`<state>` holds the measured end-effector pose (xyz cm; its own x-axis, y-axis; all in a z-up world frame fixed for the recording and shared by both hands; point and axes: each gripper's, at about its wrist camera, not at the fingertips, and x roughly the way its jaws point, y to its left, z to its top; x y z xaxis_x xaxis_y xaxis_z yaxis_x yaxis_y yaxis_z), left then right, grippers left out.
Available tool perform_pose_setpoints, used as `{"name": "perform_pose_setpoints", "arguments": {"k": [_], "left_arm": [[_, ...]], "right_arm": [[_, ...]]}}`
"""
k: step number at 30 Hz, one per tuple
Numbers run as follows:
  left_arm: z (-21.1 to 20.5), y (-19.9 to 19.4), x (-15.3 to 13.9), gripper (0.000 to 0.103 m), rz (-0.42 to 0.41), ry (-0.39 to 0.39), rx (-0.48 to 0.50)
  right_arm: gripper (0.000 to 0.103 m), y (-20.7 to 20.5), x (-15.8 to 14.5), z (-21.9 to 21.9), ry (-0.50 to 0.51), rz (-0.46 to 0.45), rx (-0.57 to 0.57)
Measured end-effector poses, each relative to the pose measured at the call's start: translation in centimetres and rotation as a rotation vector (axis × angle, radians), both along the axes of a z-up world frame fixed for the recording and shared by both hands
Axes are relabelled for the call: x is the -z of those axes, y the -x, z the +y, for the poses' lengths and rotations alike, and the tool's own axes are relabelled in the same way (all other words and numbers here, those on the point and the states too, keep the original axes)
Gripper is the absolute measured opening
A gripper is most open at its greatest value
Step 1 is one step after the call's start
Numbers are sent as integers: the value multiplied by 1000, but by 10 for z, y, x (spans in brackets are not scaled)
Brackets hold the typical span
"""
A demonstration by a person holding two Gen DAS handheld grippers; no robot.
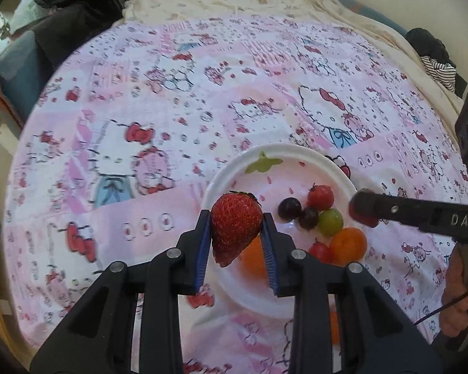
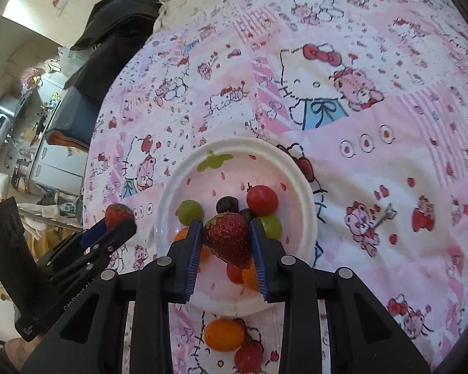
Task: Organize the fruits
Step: 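Carry both strawberries over the plate and open both grippers, then withdraw both grippers toward the last orange and red tomato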
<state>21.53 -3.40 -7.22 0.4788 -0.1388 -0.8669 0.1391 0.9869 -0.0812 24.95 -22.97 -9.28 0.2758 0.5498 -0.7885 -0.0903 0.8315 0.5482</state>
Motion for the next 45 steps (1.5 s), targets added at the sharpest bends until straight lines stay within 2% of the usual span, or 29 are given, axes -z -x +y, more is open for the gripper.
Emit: {"name": "perform_pose_setpoints", "arguments": {"k": [5,10,16,18,19,20,22,23,24,25,37,45], "left_arm": [[-14,0,14,27,7,15,52],[-17,0,21,27,21,47,38],[-20,-1,23,28,38,42,47],[-19,-1,23,28,51,48,49],[-19,-1,23,29,52,52,50],[-20,0,22,32,51,52,56],[-22,2,19,56,36,52,69],[-23,4,16,63,22,54,73],[-23,5,14,75,11,56,75],[-24,6,11,81,0,54,79],[-23,14,-4,81,-40,45,62],[-14,35,-29,81,-69,30,18]], "right_arm": [[32,-3,13,1,-3,30,4],[34,-2,18,1,-31,61,14],[36,-2,19,1,-62,76,23],[54,-2,16,0,-76,70,27],[66,-3,15,-1,-92,65,37],[74,-3,13,-2,-107,60,48],[80,-3,10,-5,-126,60,63],[81,-4,9,-6,-134,60,70],[81,-4,7,-7,-137,56,73],[82,-4,6,-7,-134,50,72],[83,-1,-15,-7,-70,-37,66],[83,25,-30,-15,-51,-69,74]]}}
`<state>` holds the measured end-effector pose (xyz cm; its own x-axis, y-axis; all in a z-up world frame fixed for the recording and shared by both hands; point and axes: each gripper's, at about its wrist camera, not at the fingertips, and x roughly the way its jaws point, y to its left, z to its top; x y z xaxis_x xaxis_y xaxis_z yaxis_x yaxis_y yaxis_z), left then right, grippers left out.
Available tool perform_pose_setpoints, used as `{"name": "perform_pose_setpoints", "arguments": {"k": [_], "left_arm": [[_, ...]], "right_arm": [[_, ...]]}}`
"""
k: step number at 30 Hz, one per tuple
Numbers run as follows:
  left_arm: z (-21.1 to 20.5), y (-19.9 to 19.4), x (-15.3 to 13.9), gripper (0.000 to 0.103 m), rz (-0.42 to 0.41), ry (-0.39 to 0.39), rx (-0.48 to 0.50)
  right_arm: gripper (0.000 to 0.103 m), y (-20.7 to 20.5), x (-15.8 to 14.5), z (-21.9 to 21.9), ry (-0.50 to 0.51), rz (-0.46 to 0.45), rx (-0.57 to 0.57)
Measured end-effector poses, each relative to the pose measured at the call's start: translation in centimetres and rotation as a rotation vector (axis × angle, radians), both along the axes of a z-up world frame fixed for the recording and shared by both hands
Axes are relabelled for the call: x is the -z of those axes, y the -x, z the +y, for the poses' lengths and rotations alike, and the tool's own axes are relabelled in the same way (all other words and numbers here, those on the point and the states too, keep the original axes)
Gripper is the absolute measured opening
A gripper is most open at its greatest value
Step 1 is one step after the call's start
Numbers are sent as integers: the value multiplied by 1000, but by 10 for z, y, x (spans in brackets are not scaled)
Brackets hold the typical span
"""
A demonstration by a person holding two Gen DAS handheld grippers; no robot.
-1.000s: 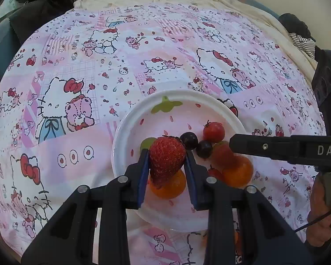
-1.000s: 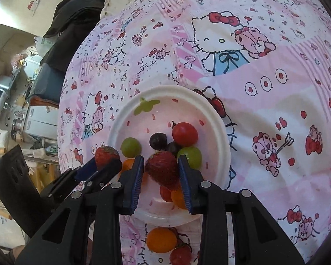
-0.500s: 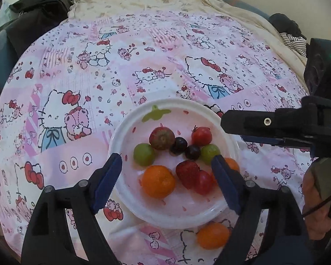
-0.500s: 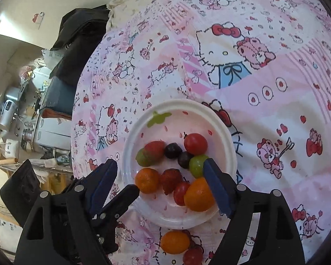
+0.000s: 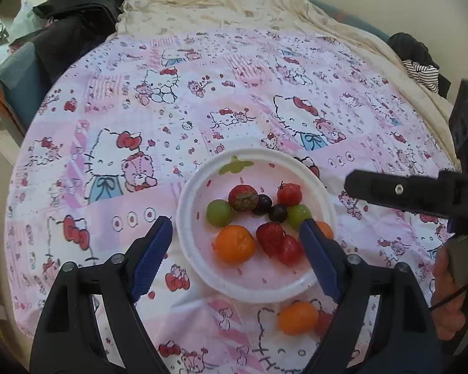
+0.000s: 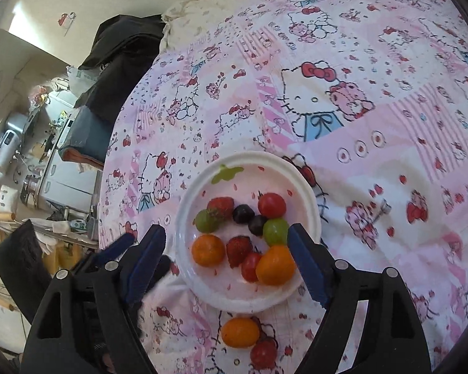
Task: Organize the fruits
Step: 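Withdraw both grippers toward the last orange and red tomato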
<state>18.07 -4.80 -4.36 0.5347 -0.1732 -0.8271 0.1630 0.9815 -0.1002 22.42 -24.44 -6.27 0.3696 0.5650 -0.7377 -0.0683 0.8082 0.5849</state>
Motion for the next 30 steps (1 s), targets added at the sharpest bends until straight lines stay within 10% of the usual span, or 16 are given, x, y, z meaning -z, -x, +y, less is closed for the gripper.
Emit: {"name": "perform_pose_setpoints", "arguments": {"k": [30], "left_arm": [[42,102,-24,81,-22,-35,-127]], "right_arm": [[83,93,-7,-32,79,14,72]]}}
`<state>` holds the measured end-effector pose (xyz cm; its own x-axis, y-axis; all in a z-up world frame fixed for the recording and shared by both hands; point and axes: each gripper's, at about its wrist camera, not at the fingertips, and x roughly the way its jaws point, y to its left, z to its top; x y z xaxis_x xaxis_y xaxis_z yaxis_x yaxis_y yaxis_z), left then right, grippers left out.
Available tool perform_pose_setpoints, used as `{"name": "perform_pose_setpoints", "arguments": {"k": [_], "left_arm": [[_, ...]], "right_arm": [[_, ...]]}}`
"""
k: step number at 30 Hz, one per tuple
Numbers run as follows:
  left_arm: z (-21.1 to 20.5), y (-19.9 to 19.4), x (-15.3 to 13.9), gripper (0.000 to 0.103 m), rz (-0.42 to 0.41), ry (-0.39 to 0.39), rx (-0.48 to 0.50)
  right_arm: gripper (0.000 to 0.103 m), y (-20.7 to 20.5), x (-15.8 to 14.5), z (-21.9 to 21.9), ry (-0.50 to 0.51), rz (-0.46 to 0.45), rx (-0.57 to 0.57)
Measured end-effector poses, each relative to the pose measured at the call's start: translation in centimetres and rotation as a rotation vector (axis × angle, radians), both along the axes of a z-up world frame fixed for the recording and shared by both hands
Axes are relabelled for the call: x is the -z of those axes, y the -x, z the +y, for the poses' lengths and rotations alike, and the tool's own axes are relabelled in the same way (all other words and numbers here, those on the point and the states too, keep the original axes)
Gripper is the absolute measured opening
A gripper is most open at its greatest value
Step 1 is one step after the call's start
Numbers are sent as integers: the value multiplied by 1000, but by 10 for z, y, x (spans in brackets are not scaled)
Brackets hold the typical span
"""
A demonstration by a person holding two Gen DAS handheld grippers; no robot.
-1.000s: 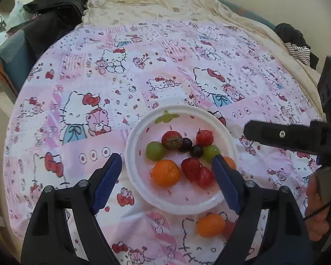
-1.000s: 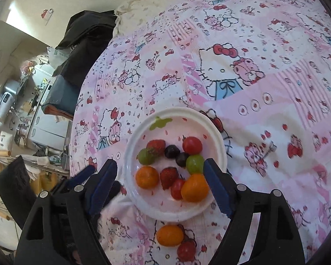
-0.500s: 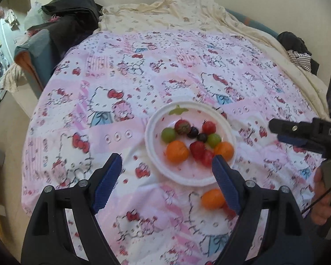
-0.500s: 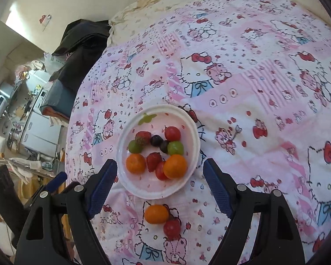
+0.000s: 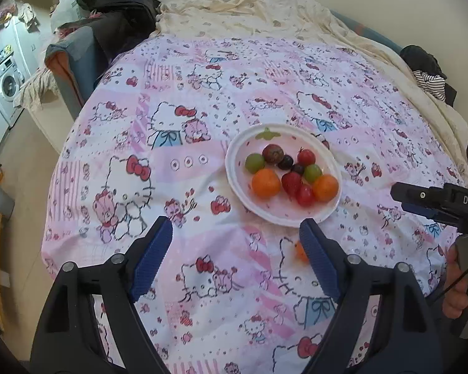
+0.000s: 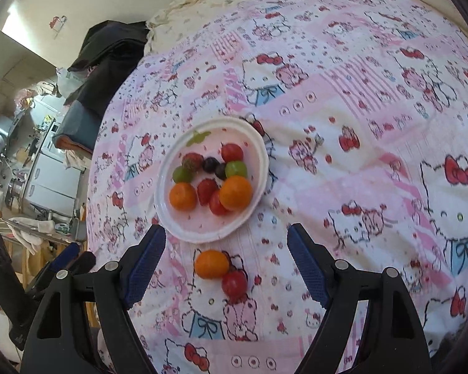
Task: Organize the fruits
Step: 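Withdraw both grippers toward the last orange and red tomato, then grasp the red tomato with the right gripper while the left grasps the orange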
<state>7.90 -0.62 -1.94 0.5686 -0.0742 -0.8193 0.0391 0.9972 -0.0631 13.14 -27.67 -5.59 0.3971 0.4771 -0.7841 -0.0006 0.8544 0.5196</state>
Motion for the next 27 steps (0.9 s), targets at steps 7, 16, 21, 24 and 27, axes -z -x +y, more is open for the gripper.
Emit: {"name": "perform_pose_setpoints", "arguments": {"k": [7,16,21,24,27], "left_arm": [[8,1,14,81,54,9,-68],[12,-11,32,81,105,38,-114],[15,-16,32,81,106,48,-117],[18,-19,35,81,126,70,-125],[19,-21,38,81,145,96,-133]], "right_arm": [[83,10,20,-2,21,62,-17],[79,-2,57,23,-40,221,-103],[63,2,74,68,152,242,-275],[48,6,80,87,253,199,-361],[39,7,85,95,339,160,-408]]}}
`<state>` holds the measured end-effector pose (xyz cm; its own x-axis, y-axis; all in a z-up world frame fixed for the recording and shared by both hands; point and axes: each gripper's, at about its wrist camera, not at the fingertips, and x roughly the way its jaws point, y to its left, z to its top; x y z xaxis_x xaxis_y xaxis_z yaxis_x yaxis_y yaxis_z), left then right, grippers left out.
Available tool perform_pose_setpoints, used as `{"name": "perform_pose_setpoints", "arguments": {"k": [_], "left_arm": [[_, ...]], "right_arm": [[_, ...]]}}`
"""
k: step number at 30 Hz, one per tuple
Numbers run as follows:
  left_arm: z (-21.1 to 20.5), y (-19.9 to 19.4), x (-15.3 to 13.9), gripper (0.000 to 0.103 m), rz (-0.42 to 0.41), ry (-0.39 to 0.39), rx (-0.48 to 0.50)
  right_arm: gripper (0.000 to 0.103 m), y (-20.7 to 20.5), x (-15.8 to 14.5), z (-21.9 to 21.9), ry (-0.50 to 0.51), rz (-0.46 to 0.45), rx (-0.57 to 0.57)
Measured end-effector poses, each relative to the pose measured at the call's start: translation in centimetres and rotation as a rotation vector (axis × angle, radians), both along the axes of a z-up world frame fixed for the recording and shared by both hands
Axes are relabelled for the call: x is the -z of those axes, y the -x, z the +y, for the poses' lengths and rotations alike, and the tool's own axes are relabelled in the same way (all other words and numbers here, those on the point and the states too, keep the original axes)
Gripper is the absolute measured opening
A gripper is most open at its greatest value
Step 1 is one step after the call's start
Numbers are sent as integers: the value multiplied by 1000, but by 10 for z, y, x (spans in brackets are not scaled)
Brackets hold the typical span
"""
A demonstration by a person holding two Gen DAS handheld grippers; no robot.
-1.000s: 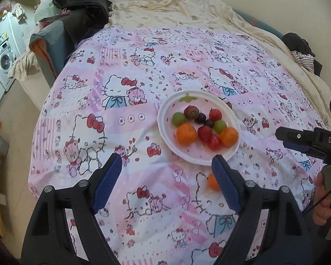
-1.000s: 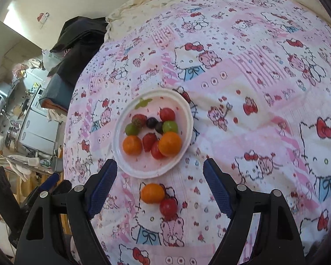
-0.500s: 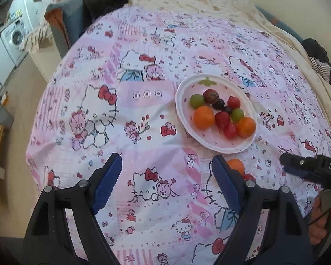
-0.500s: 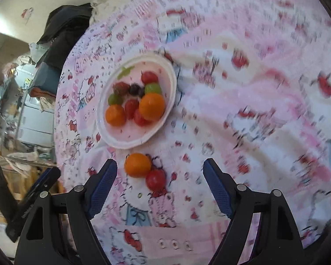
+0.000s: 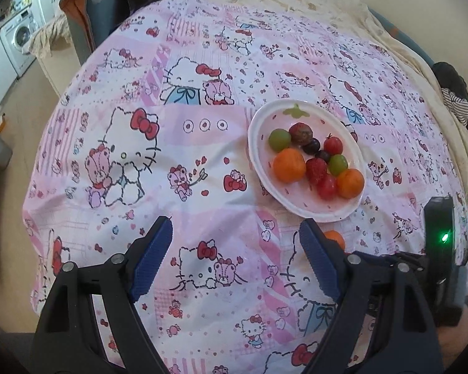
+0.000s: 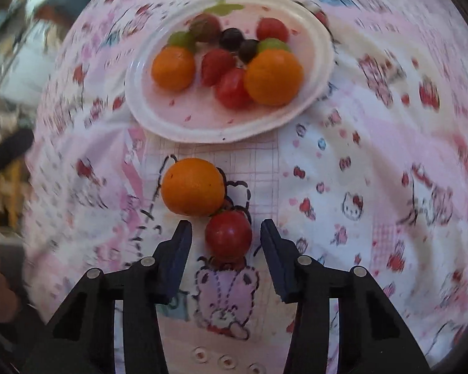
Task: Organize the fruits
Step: 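Grasp the red tomato with the right gripper while the left grasps the orange, then carry the tomato and orange over the plate and open both grippers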
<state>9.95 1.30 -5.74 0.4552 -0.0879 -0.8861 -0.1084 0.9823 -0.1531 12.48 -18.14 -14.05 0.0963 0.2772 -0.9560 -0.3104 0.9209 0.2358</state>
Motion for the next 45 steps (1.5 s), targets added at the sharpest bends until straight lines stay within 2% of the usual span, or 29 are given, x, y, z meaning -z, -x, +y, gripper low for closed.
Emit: {"name": "perform_pose_setpoints", "arguments": {"k": [1,5,9,14,16,18,20,21,22,23,26,32,38,45], "left_arm": [[0,-1,0,81,2,3,1],[-6,-1,1,81,2,0,9],[-22,-3,10,81,23,-10,49],[-67,-10,28,81,63,-8,169],[-91,-14,40,81,62,-9,254],[-112,-19,57,79,99,-31,318],[-124,-23,70,72,108,-26,351],[-127,-24,74,52,111,-27,355],[-129,-25,78,39,127,-31,359],[-130,-25,79,39,125,-32,360],[-129,-21,68,37,97,-11,376],[-113,-9,46,37,70,4,325],[-82,9,21,37,30,-42,282],[-41,18,-12,37,-45,-106,180]], "right_arm": [[31,1,0,1,7,-5,-16],[31,5,-10,-6,-41,-11,-10],[31,7,-29,-34,-108,-37,76],[31,4,-54,-77,-183,-86,225],[31,3,-58,-93,-209,-96,285],[31,2,-60,-104,-223,-100,328],[31,-1,-60,-113,-239,-101,377],[31,-3,-60,-116,-248,-101,392],[31,-4,-60,-118,-258,-102,401],[31,-3,-60,-118,-260,-104,404],[31,-5,-60,-115,-256,-105,394],[31,-5,-61,-107,-257,-103,372],[31,-3,-64,-103,-267,-108,363],[31,0,-75,-99,-315,-118,355]]}}
